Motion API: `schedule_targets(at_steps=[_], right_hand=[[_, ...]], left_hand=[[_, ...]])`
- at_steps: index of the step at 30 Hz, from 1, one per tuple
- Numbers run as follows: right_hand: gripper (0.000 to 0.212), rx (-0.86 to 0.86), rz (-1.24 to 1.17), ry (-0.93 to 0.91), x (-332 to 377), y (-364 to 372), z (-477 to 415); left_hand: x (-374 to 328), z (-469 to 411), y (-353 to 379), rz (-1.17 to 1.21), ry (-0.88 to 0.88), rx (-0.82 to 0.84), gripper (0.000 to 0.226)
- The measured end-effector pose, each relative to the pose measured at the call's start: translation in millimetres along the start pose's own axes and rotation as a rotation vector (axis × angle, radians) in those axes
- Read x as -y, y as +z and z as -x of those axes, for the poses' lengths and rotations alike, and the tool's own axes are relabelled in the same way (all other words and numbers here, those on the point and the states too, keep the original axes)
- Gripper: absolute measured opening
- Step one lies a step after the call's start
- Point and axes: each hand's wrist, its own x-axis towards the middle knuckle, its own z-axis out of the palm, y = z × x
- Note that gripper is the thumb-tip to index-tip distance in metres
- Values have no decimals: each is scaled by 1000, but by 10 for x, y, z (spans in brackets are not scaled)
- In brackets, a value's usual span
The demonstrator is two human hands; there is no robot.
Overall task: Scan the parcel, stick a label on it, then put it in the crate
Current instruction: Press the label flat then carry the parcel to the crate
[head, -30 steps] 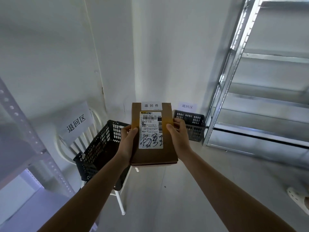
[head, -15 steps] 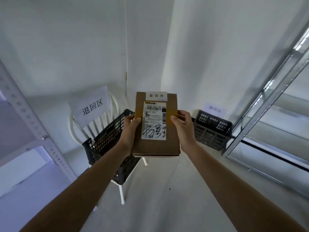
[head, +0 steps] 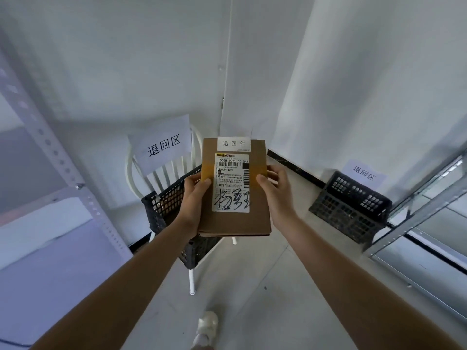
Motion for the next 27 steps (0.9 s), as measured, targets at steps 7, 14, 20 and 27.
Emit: schedule_targets(at_steps=[7, 14, 20, 27], right_hand=[[31, 129, 24, 64, -421, 416, -927], [35, 217, 81, 172, -808, 662, -1630], [25, 359, 156, 254, -1227, 845, -2071], [22, 599, 268, 326, -1909, 962, -2568]], left_hand=[[124, -854, -198, 73, -8, -124, 31], [354, -1524, -309, 146, -100, -246, 33], [724, -1868, -392, 215, -186, -387, 36], [1263, -2280, -435, 287, -202, -590, 35]])
